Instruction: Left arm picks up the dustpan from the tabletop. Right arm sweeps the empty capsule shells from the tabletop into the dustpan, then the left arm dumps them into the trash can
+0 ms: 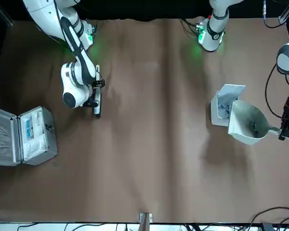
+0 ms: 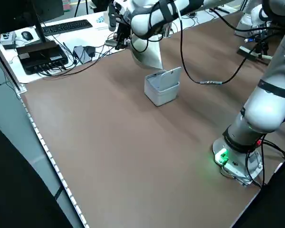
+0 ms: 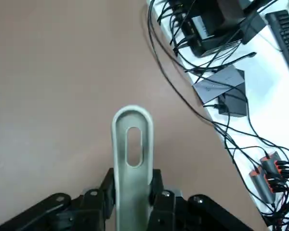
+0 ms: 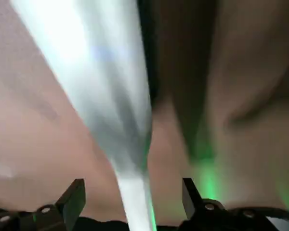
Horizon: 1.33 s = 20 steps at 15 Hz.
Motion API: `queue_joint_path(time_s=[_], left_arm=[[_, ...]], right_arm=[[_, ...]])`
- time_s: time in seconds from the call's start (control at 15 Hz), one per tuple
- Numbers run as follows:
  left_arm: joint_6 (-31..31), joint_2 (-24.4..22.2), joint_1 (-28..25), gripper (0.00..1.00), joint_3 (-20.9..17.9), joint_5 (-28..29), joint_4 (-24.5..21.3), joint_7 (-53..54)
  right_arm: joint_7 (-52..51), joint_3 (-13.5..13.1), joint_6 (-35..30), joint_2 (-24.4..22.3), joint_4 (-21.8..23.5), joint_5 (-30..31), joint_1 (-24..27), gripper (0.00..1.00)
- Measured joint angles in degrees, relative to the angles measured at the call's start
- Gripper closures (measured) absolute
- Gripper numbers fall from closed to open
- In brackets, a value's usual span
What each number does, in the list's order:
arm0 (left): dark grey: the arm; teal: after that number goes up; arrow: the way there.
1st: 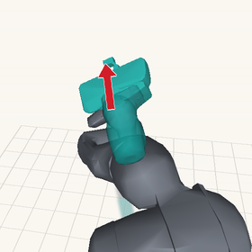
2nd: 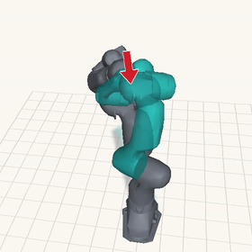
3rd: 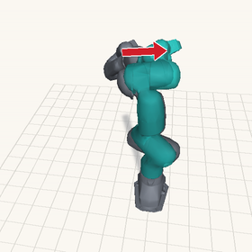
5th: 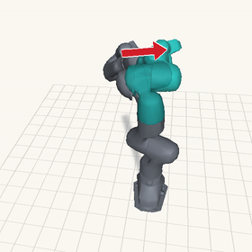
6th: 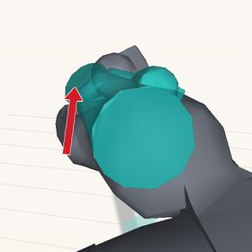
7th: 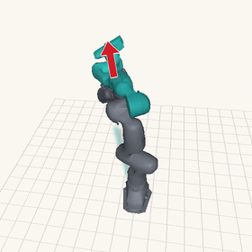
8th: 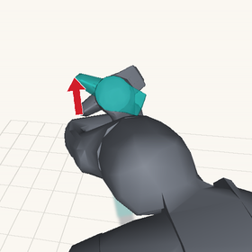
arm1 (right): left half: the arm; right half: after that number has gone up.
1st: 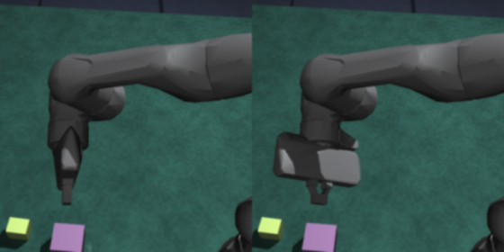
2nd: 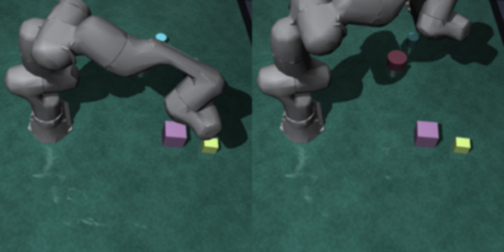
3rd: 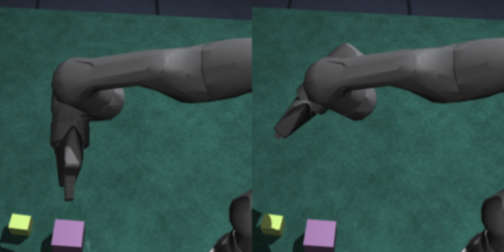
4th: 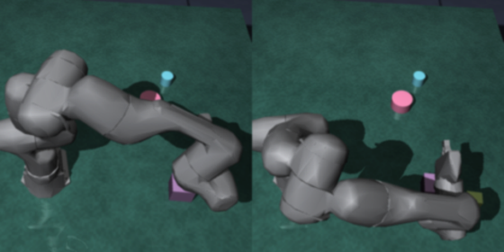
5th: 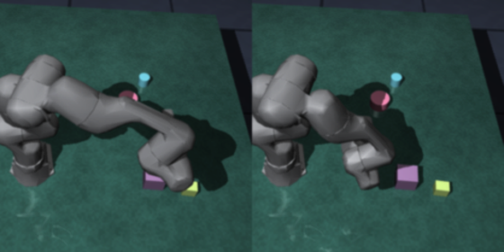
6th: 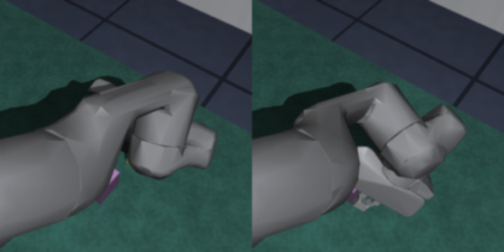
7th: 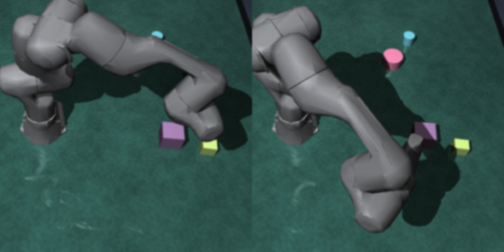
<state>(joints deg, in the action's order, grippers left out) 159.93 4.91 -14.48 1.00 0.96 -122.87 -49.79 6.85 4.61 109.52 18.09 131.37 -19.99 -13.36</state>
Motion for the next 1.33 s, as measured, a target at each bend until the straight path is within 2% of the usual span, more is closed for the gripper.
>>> queue_joint_path(time_s=[0.13, 0.33, 0.67, 0.73, 1.0, 1.33], left_arm=[[3.52, -0.52, 0.0, 0.67, 0.0, 0.14, -2.02, 0.49], [6.66, -1.62, 0.0, 0.67, 0.0, 2.59, -4.34, 0.62], [9.25, -4.49, 0.0, 0.67, 0.0, 5.66, -6.92, 0.63], [11.2, -5.42, -0.02, 0.67, -0.01, 6.42, -8.35, 0.63], [14.4, -6.85, -0.83, 0.67, -0.03, 7.72, -10.79, 0.85], [18.34, -8.7, -0.94, 0.67, -0.05, 9.43, -14.25, 0.98]], right_arm=[[0.0, -0.11, -4.4, 0.0, -2.59, 0.03, 0.09, 0.07], [0.0, -0.4, -12.37, -0.06, -9.37, 1.07, 0.38, 0.04], [0.03, -0.73, -25.88, -0.29, -23.86, 5.43, 2.78, 0.02], [0.03, -0.74, -30.18, -0.33, -29.57, 7.74, 3.82, 0.02], [0.02, -0.71, -34.02, -0.4, -39.19, 12.45, 4.07, 0.02], [0.0, -0.76, -35.83, -0.47, -49.0, 13.16, 7.18, 0.02]])
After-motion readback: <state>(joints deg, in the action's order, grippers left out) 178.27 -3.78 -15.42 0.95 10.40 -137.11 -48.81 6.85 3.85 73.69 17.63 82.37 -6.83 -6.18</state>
